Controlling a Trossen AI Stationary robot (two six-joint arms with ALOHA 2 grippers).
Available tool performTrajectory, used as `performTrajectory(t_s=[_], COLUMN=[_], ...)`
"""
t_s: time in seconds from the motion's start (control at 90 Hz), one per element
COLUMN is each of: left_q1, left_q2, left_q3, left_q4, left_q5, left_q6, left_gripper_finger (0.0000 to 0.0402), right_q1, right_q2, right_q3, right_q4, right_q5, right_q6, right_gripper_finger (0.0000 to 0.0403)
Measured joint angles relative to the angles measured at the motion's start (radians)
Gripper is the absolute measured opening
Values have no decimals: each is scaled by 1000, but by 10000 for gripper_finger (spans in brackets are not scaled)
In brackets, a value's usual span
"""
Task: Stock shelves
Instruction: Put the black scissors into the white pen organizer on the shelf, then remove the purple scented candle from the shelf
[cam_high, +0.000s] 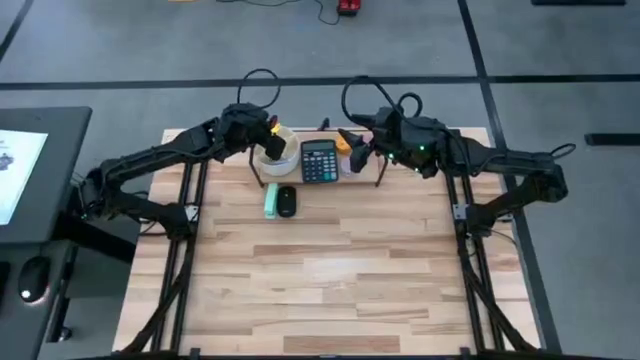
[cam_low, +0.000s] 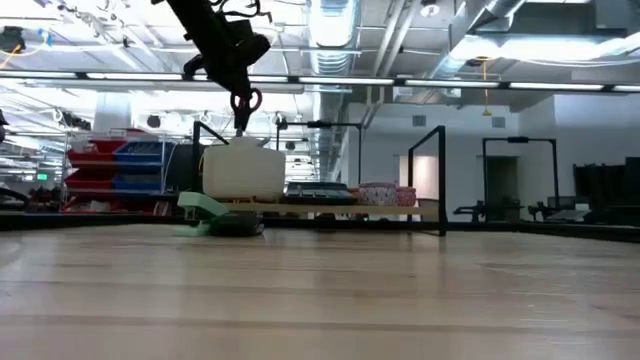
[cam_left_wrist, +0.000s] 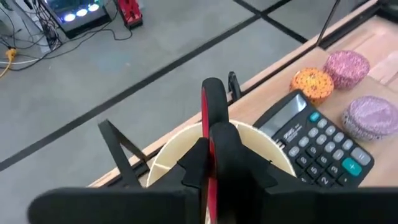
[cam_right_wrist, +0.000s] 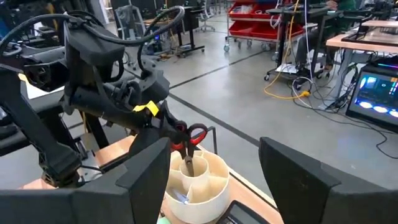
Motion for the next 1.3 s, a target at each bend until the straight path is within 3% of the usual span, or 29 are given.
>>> performTrajectory(t_s=[0.467,1.3], left_q1=[0,0], left_q2=[0,0], left_q3=[7,227], left_q4=[7,11], left_q5=[0,0], left_q6=[15,154], left_gripper_finger=[121,126], right_q1=[0,-1], right_q2=[0,-1], right_q3=[0,0], right_q4=[0,-12], right_q5=[0,0], right_q6=[0,-2], right_gripper_finger=[233,233])
